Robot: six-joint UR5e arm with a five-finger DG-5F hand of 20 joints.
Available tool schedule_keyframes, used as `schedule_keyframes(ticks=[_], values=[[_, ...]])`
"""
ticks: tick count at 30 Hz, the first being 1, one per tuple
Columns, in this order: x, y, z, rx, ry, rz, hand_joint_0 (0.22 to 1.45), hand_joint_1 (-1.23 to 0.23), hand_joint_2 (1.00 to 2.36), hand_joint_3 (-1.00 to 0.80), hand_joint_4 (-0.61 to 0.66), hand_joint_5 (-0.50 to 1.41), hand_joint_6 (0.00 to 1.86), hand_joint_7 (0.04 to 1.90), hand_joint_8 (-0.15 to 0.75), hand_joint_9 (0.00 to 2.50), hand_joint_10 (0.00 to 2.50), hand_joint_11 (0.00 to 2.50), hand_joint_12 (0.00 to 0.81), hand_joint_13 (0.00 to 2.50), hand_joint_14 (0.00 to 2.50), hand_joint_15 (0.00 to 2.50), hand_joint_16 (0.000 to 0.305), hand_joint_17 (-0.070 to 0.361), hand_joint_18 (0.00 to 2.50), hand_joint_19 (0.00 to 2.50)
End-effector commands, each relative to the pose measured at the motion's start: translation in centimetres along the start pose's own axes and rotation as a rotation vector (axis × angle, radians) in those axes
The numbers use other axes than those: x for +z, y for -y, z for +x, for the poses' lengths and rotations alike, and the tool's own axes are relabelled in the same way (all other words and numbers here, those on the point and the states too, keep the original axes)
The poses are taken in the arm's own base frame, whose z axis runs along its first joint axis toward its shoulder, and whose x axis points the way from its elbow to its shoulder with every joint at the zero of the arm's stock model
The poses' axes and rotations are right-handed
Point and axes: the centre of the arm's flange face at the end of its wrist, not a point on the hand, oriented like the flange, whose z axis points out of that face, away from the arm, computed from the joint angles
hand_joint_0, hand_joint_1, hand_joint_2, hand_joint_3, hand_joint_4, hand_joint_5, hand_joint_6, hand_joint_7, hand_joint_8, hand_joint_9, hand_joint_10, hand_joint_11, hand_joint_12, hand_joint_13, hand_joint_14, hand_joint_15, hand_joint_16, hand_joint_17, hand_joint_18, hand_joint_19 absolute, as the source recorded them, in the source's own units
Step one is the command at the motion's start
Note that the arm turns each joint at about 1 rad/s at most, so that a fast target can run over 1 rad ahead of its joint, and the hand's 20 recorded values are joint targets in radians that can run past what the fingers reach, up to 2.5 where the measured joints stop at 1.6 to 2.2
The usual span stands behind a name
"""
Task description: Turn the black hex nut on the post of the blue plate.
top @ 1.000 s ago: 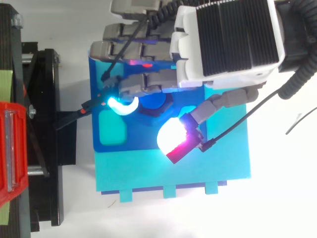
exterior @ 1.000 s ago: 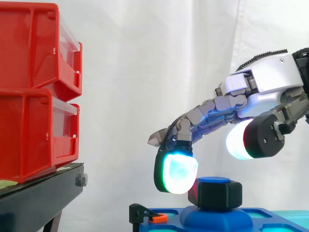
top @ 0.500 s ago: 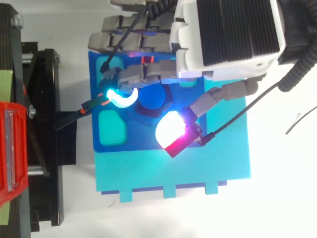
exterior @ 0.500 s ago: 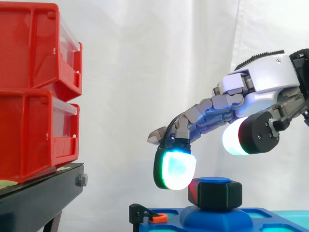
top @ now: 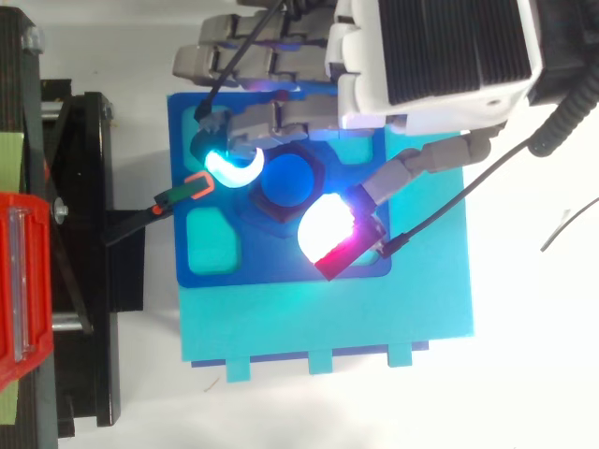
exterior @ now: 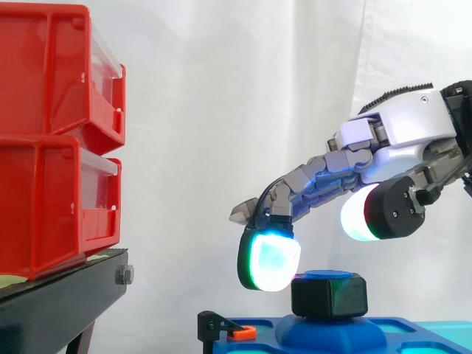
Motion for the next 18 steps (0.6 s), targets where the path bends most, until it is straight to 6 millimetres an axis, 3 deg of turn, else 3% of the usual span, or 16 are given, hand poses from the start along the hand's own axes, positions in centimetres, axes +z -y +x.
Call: schedule_keyframes(ticks=[1,18], values=[[-0.1,0.2,0.0,0.001,-0.003,-0.007,0.46,-0.37,1.0,-0.5,0.13,-0.22,0.5,0.87,0.218,0.13,0.0,0.0,0.356,0.05,0.0,0.01,0.059,0.133,0.0,0.09],[-0.8,1.4,-0.1,0.006,-0.005,-0.015,0.46,-0.37,1.0,-0.5,0.12,-0.22,0.5,0.87,0.218,0.13,0.0,0.0,0.356,0.05,0.0,0.01,0.059,0.133,0.0,0.08]])
